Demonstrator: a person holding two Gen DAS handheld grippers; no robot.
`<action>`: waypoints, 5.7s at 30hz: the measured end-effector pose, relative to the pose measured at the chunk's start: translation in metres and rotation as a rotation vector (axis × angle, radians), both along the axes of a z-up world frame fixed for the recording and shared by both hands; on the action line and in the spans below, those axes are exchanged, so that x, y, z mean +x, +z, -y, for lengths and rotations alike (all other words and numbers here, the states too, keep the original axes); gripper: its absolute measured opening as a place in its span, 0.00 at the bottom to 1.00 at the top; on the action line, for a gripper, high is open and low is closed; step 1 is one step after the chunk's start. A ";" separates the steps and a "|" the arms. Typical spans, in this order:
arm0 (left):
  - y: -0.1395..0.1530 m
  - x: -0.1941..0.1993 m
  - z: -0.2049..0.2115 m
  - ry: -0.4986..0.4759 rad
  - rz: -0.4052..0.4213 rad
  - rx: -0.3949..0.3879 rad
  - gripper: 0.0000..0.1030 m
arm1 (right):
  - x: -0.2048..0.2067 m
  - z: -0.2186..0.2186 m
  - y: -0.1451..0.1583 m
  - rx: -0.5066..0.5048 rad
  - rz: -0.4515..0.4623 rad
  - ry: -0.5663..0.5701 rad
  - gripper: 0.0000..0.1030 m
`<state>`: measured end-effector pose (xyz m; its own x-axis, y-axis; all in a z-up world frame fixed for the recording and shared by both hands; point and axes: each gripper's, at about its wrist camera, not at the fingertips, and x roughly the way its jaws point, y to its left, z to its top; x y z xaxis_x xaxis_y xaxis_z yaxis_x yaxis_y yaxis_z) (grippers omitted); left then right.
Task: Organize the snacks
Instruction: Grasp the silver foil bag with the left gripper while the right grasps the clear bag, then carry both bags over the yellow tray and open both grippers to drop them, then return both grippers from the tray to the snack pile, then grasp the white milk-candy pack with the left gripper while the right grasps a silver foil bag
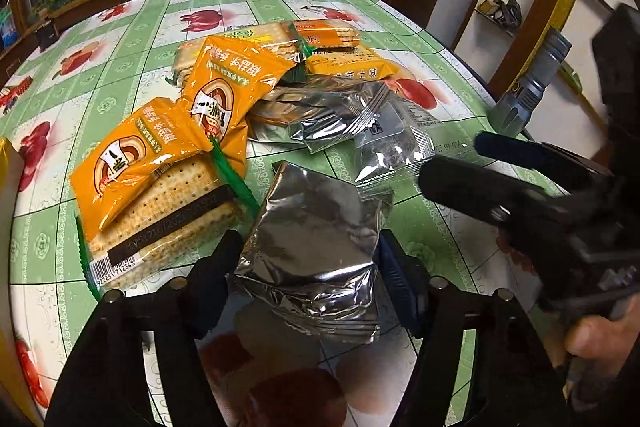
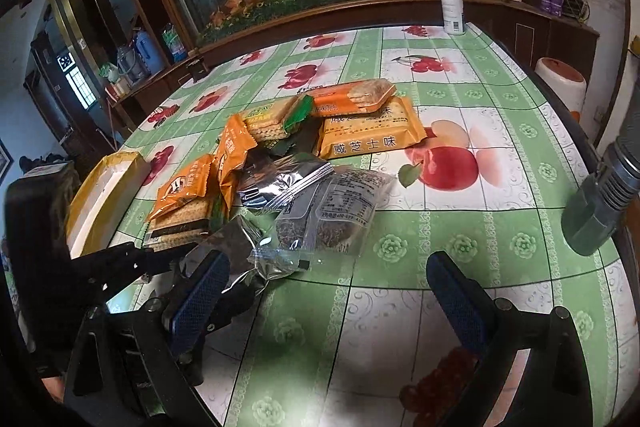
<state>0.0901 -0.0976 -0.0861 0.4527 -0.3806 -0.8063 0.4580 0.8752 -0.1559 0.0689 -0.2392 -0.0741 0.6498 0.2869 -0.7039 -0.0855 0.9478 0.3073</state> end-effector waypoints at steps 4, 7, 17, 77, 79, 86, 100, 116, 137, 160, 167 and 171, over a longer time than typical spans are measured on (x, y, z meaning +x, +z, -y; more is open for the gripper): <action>0.000 0.004 -0.001 -0.005 -0.020 -0.021 0.66 | 0.026 -0.009 -0.006 -0.030 -0.020 0.004 0.97; 0.000 0.010 0.002 -0.008 -0.054 -0.046 0.72 | 0.041 -0.014 -0.012 -0.052 -0.051 0.003 0.97; -0.001 0.016 0.024 0.011 0.001 0.027 0.54 | 0.046 -0.007 -0.026 -0.133 -0.067 0.006 0.48; 0.048 -0.091 -0.288 0.641 0.141 -0.162 0.54 | -0.016 -0.213 0.065 0.349 0.096 0.562 0.35; 0.046 -0.087 -0.291 0.648 0.139 -0.149 0.54 | -0.007 -0.228 0.065 0.349 0.089 0.585 0.35; 0.036 -0.068 -0.301 0.667 0.126 -0.091 0.54 | 0.029 -0.293 0.051 0.335 0.040 0.647 0.35; 0.015 -0.058 -0.324 0.746 0.058 -0.082 0.58 | 0.062 -0.335 0.013 0.321 -0.053 0.674 0.42; 0.042 -0.096 -0.270 0.874 0.145 -0.329 0.58 | 0.036 -0.248 0.050 0.536 0.114 0.438 0.87; 0.050 -0.134 -0.201 0.821 0.167 -0.652 0.59 | -0.051 -0.096 0.084 0.753 0.389 -0.395 0.97; 0.037 -0.064 -0.143 0.366 0.133 -0.058 0.62 | -0.053 -0.010 0.108 0.063 0.269 0.267 0.94; 0.019 -0.047 -0.117 0.169 0.096 0.052 0.62 | -0.021 -0.026 0.038 0.019 0.135 0.277 0.92; 0.014 -0.041 -0.109 0.115 0.113 0.114 0.62 | -0.002 -0.032 0.020 -0.035 0.101 0.282 0.91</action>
<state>0.0491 0.0116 -0.0720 0.5782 -0.2300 -0.7828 0.3629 0.9318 -0.0058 0.0665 -0.2074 -0.0539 0.6153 0.4429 -0.6521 -0.3755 0.8920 0.2516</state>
